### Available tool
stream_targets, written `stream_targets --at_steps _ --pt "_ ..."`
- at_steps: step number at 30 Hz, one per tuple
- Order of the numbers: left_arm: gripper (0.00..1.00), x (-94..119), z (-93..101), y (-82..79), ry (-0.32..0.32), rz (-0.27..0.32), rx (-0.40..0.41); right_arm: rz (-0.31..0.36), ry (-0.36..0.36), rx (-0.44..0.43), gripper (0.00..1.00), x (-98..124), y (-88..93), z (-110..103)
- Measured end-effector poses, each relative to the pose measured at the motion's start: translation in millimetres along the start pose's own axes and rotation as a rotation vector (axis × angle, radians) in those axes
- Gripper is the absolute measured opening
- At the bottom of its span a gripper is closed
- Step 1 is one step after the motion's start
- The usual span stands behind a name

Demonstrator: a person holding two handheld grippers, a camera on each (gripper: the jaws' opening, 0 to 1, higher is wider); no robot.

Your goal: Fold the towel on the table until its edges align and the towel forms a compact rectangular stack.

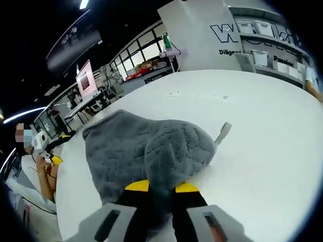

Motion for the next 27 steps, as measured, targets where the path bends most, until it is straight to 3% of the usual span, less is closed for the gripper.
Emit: stream_targets --at_steps 27 --pt "0.99 0.9 3.7 -1.7 0.008 -0.018 -0.022 -0.058 0.075 0.062 0.14 21.8 7.6 15.7"
Point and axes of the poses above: the point that each gripper's makers call its tool centre point, and the gripper's own axes: x roughly backward along the fingers, z roughly to its right, y roughly out of its underside, the point moved 8 cm from there along x, roughly backward along the fingers, and after that the axes turned 1 degree about -x, right-handed, at the moved point
